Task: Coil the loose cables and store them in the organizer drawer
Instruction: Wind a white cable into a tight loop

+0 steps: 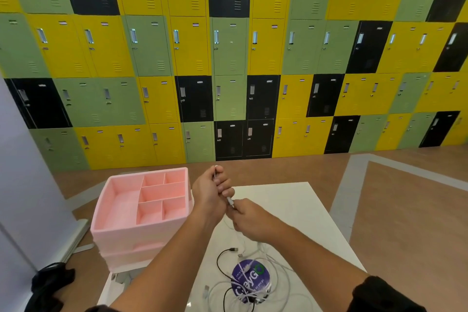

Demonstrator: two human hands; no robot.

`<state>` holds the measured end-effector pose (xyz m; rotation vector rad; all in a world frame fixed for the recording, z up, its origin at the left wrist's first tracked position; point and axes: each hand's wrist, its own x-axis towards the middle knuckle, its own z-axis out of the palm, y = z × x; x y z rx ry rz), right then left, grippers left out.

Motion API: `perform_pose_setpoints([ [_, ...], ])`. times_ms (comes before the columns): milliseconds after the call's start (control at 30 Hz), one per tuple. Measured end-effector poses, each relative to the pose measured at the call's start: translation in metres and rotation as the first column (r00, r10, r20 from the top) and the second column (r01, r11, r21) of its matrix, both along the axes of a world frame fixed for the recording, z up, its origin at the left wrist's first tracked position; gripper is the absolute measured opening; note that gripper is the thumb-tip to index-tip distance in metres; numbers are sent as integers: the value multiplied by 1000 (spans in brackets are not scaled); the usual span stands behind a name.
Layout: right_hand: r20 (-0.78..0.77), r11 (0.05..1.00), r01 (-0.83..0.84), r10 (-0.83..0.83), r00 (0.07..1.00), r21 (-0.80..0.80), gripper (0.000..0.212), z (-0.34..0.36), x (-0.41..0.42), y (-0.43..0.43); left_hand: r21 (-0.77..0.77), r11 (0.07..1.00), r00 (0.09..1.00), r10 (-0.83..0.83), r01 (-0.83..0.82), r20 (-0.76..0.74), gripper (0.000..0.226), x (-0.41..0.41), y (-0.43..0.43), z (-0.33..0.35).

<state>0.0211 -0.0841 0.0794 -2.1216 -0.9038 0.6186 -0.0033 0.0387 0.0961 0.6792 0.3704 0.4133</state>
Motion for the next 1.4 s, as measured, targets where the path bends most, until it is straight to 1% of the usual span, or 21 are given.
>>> perform_pose_setpoints([
  [67, 17, 998, -24, 25, 1000, -61, 33, 2, -4, 0, 58, 995, 997, 77, -77, 5, 32, 1, 2, -4],
  [133, -44, 990, -68, 63, 997, -123, 25, 6, -8, -2, 88, 987, 991, 133, -135, 27, 31, 1, 8, -8],
  [167, -64, 986, -87, 79, 995, -145, 26, 10, -9, -3, 101, 985, 990, 137, -140, 36, 31, 1, 11, -9],
  [200, -52, 983, -93, 86, 995, -157, 27, 14, -9, -5, 130, 983, 991, 125, -129, 37, 31, 1, 14, -12],
  [233, -6, 983, -86, 86, 996, -164, 30, 19, -7, -6, 187, 977, 995, 96, -100, 30, 31, 0, 15, -14],
  [267, 65, 984, -75, 87, 994, -162, 30, 26, -5, -7, 281, 958, 998, 63, -63, 7, 32, -1, 16, -17],
  [300, 136, 985, -69, 91, 986, -157, 29, 33, -2, -7, 398, 917, 999, 28, -15, -27, 32, -3, 16, -20],
  [367, 242, 985, -76, 113, 964, -157, 22, 46, 5, -7, 611, 786, 994, -42, 97, -103, 33, -6, 12, -29],
  [433, 316, 986, -53, 101, 943, -157, 16, 57, 12, -6, 710, 678, 981, -124, 193, -148, 30, -9, 5, -36],
  [467, 343, 989, -28, 76, 936, -142, 14, 60, 16, -7, 716, 658, 972, -170, 233, -161, 28, -11, 2, -36],
  [500, 364, 993, -1, 44, 930, -118, 13, 63, 20, -7, 696, 666, 963, -212, 268, -167, 28, -12, -1, -34],
  [533, 375, 996, 35, -1, 927, -84, 10, 65, 24, -8, 656, 694, 953, -252, 298, -166, 29, -14, -2, -31],
  [600, 335, 992, 125, -125, 934, 23, 5, 67, 33, -12, 570, 746, 935, -323, 345, -143, 35, -16, -4, -22],
  [667, 274, 980, 175, -196, 942, 98, 12, 66, 41, -17, 522, 756, 915, -378, 394, -144, 35, -18, -7, -15],
  [700, 261, 981, 165, -187, 947, 104, 12, 65, 44, -18, 504, 754, 903, -403, 421, -152, 33, -19, -7, -12],
  [800, 260, 994, 94, -106, 960, 59, 3, 62, 48, -20, 457, 754, 876, -456, 473, -155, 33, -20, -8, -12],
  [867, 269, 995, 89, -99, 958, 48, 9, 62, 50, -21, 431, 762, 869, -477, 483, -131, 36, -20, -5, -16],
  [1100, 279, 994, 27, -56, 959, 106, 8, 57, 53, -22, 303, 796, 844, -533, 525, -60, 36, -19, -3, -21],
  [1233, 288, 986, 23, -70, 955, 163, 10, 62, 54, -21, 368, 799, 871, -488, 475, -66, 35, -16, -5, -13],
  [1333, 275, 987, 18, -63, 959, 163, 10, 65, 54, -21, 438, 772, 878, -468, 460, -96, 35, -18, -6, -10],
  [1400, 268, 990, 23, -61, 961, 143, 10, 65, 55, -23, 448, 752, 865, -490, 483, -108, 35, -21, -6, -10],
])
